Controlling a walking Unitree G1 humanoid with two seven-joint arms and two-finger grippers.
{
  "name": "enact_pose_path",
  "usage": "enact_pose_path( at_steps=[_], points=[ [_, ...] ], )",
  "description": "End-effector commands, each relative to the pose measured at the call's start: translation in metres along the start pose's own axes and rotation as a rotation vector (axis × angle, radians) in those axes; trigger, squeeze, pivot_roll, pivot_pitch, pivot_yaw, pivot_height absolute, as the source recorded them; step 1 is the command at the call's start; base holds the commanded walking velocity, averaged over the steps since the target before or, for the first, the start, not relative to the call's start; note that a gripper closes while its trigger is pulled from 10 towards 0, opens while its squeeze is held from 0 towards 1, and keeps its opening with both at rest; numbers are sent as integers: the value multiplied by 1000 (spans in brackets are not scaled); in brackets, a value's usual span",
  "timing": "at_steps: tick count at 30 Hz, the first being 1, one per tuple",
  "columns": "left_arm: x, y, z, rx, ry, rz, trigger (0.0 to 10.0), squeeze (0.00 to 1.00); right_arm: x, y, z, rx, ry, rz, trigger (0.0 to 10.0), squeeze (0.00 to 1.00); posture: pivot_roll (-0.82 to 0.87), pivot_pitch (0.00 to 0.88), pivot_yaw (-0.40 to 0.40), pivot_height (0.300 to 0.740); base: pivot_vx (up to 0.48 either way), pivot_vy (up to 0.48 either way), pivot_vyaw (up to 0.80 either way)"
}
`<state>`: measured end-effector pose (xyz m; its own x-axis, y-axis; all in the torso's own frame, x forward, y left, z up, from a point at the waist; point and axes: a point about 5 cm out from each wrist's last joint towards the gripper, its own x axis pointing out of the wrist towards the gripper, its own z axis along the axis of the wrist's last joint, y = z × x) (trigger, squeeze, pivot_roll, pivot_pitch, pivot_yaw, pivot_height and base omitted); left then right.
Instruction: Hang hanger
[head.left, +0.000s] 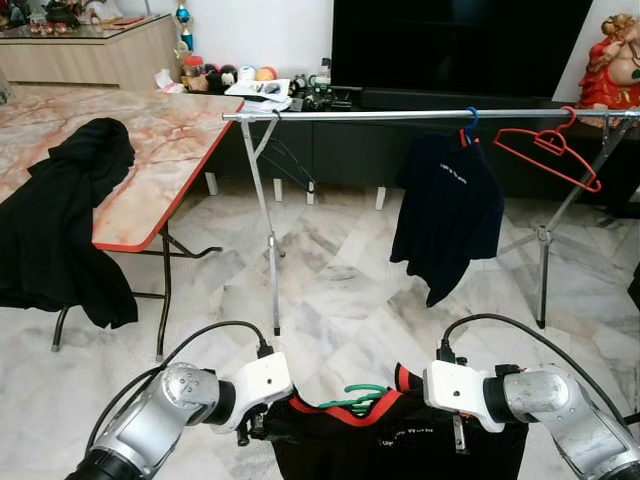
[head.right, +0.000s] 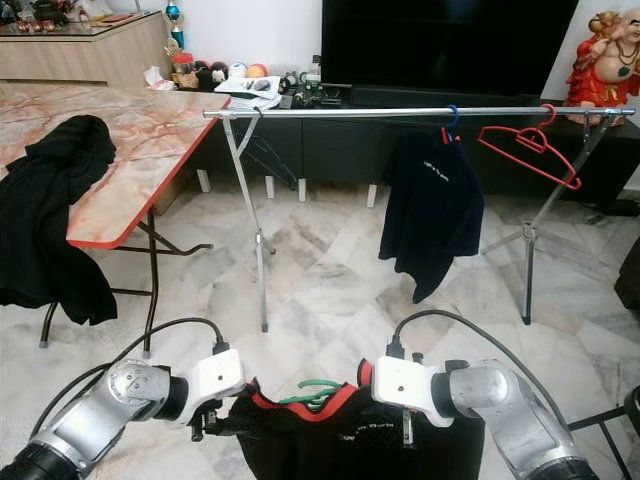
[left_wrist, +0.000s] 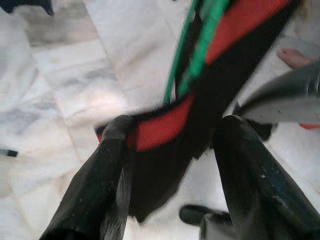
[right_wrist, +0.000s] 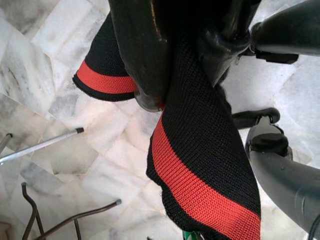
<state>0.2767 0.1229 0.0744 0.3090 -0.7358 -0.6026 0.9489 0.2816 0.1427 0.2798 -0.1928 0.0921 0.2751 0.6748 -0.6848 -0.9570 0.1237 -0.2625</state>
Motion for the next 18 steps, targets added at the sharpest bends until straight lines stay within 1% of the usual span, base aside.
enact_pose_path(
  at_steps=[1, 4, 7, 11, 16, 17, 18],
  points=[
    [-1, 8, 3, 24, 4, 46, 10000, 0, -4, -4, 9, -29, -46, -19, 10000, 0, -28, 0, -24, 740, 0, 0, 0],
    [-2, 13, 3, 27, 8, 80, 10000, 0, -4, -4, 11, -29, -52, -16, 10000, 0, -27, 0, -23, 740, 0, 0, 0],
    [-2, 14, 2, 26, 15, 91, 10000, 0, -3, -4, 11, -29, -56, -11, 10000, 0, -26, 0, -23, 740, 0, 0, 0],
    [-3, 8, -3, 25, 36, 32, 10000, 0, -2, -3, 12, -30, -60, -8, 10000, 0, -27, 0, -20, 740, 0, 0, 0],
    [-2, 4, -6, 25, 51, 6, 10000, 0, -2, -4, 12, -29, -61, -15, 10000, 0, -27, 0, -21, 740, 0, 0, 0],
    [-2, 4, -6, 25, 50, 6, 4431, 0, -2, -4, 12, -29, -62, -15, 10000, 0, -26, 0, -21, 740, 0, 0, 0],
    [-1, 5, -5, 23, 48, 8, 78, 0, -3, -5, 12, -29, -60, -19, 10000, 0, -25, 0, -22, 740, 0, 0, 0]
  ],
)
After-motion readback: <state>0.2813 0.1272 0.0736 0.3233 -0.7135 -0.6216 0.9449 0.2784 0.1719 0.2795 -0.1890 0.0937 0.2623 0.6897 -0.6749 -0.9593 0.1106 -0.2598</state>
